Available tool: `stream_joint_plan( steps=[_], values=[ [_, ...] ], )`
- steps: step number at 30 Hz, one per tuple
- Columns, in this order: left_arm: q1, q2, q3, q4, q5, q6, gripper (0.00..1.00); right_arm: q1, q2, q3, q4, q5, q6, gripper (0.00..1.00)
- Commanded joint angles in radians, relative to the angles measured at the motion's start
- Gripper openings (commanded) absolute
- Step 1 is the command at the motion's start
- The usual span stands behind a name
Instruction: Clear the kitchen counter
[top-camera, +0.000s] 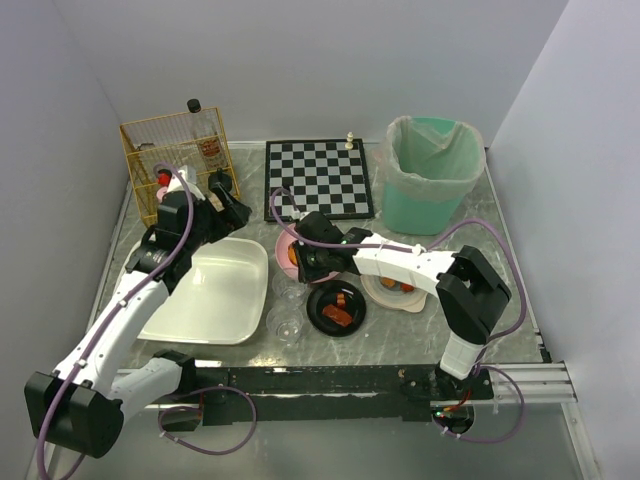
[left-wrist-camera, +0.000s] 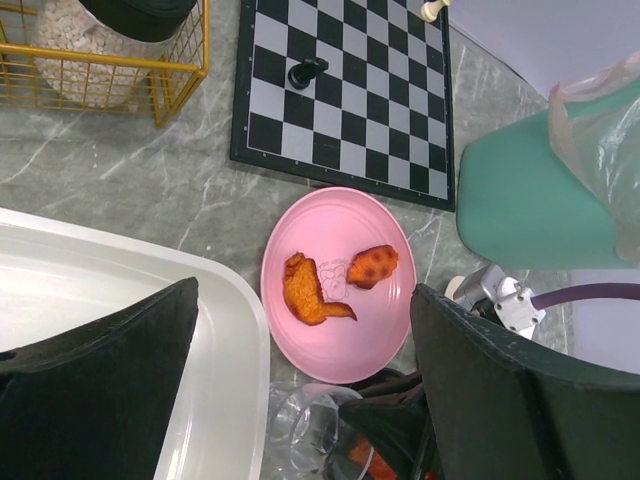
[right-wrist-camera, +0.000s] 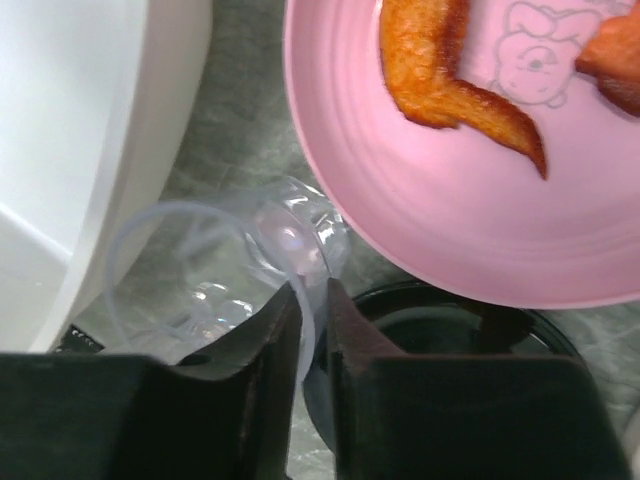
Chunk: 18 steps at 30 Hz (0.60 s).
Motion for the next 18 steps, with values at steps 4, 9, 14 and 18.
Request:
stream_joint_plan(
  steps=[4,9,14,18],
  values=[
    [0.007,-0.002,0.001,0.043,0.016,0.002,0.9,0.004,-0.021,0.04,-0.008,0.001,-0.017,0.0],
    [0.007,-0.021,0.013,0.063,0.016,0.022,0.93,-0.013,-0.088,0.022,0.006,0.017,-0.022,0.0],
    [0.006,-0.038,0.031,0.092,0.033,0.022,0.94,-0.071,-0.23,-0.064,0.099,-0.039,-0.005,0.0],
    [0.007,-0.052,0.016,0.164,0.082,-0.012,0.95,-0.209,-0.338,-0.166,0.253,-0.305,0.078,0.0]
  ],
)
